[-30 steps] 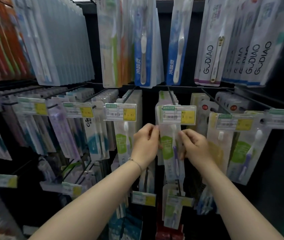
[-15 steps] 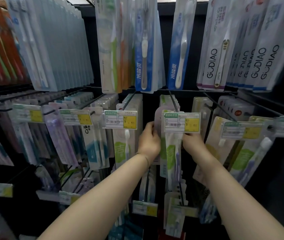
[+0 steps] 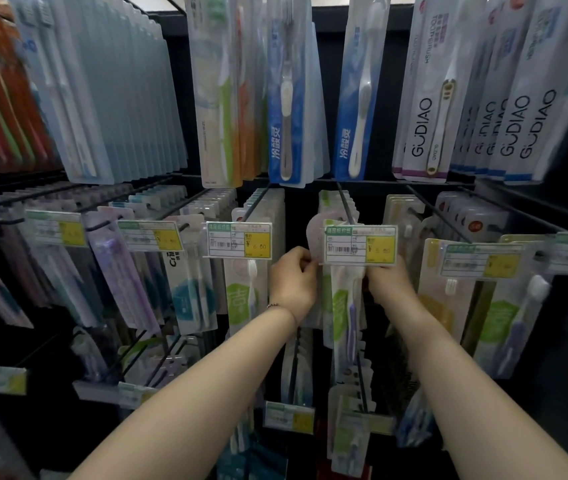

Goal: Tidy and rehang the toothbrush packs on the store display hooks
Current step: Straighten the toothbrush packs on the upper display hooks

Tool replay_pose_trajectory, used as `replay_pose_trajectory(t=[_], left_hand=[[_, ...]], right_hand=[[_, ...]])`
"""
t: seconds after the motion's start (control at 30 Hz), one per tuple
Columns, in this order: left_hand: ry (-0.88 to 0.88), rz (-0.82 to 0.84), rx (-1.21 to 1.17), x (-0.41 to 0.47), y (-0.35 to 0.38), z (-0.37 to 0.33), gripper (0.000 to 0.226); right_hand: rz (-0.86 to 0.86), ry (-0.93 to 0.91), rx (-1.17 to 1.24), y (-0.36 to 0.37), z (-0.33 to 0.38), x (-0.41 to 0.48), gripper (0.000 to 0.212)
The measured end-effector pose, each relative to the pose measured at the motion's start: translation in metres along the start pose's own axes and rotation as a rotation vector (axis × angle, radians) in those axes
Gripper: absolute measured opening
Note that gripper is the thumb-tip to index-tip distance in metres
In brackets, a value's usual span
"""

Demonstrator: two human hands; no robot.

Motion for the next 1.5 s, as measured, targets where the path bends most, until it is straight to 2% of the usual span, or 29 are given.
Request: replay_pose_trajectory(t=[0.23,0.37,0.5,0.7,0.8,0.97,1.13,1.27,1.33,1.43,1.5], left_hand=[[-0.028,0.023,-0.052,-0.006,-0.001,0.002,0.014],[-0.114,0.031,-0.117,-0.011,-0.002,0.012,0.023],[-0.064,-0.011,-0.035,-0.023,-0.008,0.010,0.026],[0.091,-0.052,0.135,-0.055,-0.029,0.018,0.022],[0.152,-0.078,0.196,-0.069,-0.039,0.023,0.017],[0.259,-0.153,0.150,-0.090,-0.052,0.026,0.012],[0.324,-0.126,0.005,-0.103,-0.064,0.032,0.009],[0.310,-0.088,-0.079,-0.111,-0.079,0.034,0.009],[0.289,-0.067,-0.096,-0.113,-0.089,0.038,0.010],[0.267,-0.057,-0.097,-0.114,-0.110,0.046,0.010],[0.240,-0.054,-0.106,-0.112,-0.128,0.054,0.009]], right_hand=[[0.039,-0.016,-0.082,-0.007,0.008,-0.003,0.035],[0.090,-0.051,-0.171,-0.005,0.014,-0.002,0.035],[0.164,-0.065,-0.230,-0.004,0.013,-0.005,0.025],[-0.030,-0.275,-0.178,-0.013,0.003,-0.034,0.025],[-0.144,-0.285,-0.158,-0.017,-0.007,-0.045,0.019],[-0.229,-0.467,-0.137,-0.022,-0.008,-0.080,0.012],[-0.077,-0.609,-0.288,-0.006,-0.002,-0.110,0.009],[0.191,-0.389,-0.400,0.024,-0.012,-0.112,0.027],[0.300,-0.295,-0.378,0.043,-0.018,-0.116,0.018],[0.350,-0.250,-0.301,0.071,-0.024,-0.119,0.003],[0.366,-0.217,-0.268,0.090,-0.026,-0.119,0.012]])
Point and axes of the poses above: each hand's wrist, its own x-axis towards the middle knuckle, its own y-axis out of the palm, z = x × y, the point moved 2 cm from there along x, towards the middle knuckle, and after that the axes turned 2 degrees about -x, right-handed, at the moved point
